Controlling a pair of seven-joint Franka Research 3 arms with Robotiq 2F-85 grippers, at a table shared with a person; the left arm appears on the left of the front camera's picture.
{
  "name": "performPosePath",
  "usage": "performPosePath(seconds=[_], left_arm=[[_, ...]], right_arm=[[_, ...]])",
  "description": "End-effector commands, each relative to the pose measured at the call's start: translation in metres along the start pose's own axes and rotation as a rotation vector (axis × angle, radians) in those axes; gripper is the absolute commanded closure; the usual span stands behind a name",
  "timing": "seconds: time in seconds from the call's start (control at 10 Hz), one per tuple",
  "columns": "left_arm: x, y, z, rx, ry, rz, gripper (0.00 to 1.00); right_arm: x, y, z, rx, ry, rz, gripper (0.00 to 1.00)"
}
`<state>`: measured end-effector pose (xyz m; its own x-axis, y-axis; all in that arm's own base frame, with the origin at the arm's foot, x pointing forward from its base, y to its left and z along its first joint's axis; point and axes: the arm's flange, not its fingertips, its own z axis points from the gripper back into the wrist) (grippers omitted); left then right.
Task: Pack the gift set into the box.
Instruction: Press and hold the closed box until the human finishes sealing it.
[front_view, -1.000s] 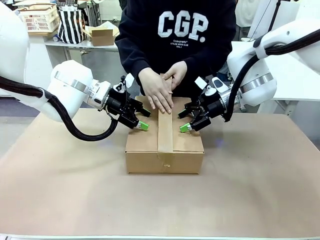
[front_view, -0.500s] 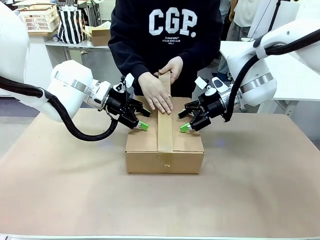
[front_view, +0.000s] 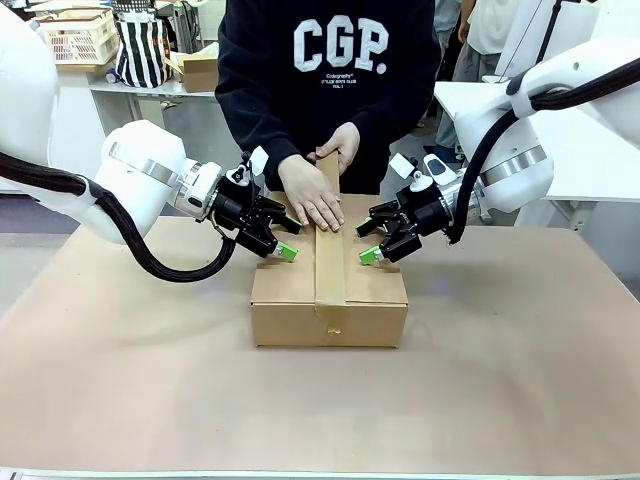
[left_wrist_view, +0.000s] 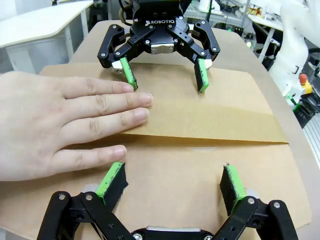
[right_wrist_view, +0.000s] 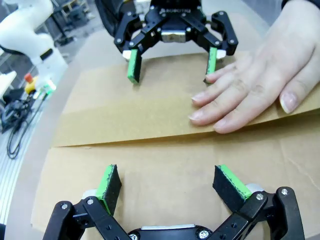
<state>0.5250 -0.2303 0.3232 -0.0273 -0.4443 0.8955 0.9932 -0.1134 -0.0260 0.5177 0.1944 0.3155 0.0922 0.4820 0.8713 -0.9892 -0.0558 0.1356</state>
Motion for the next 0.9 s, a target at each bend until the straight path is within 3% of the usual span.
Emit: performPosePath(seconds=[0.0,0.8], left_arm=[[-0.0038,-0.0013,-0.0021,-0.001,0.002,-0.011,0.0],[-0.0038,-0.0013,-0.0021,-0.001,0.002,-0.011,0.0]], right_arm=[[-0.0042,0.0006,-0.0005,-0.006,0.007,-0.005,0.0],[-0.0042,0.0006,-0.0005,-0.006,0.007,-0.005,0.0]])
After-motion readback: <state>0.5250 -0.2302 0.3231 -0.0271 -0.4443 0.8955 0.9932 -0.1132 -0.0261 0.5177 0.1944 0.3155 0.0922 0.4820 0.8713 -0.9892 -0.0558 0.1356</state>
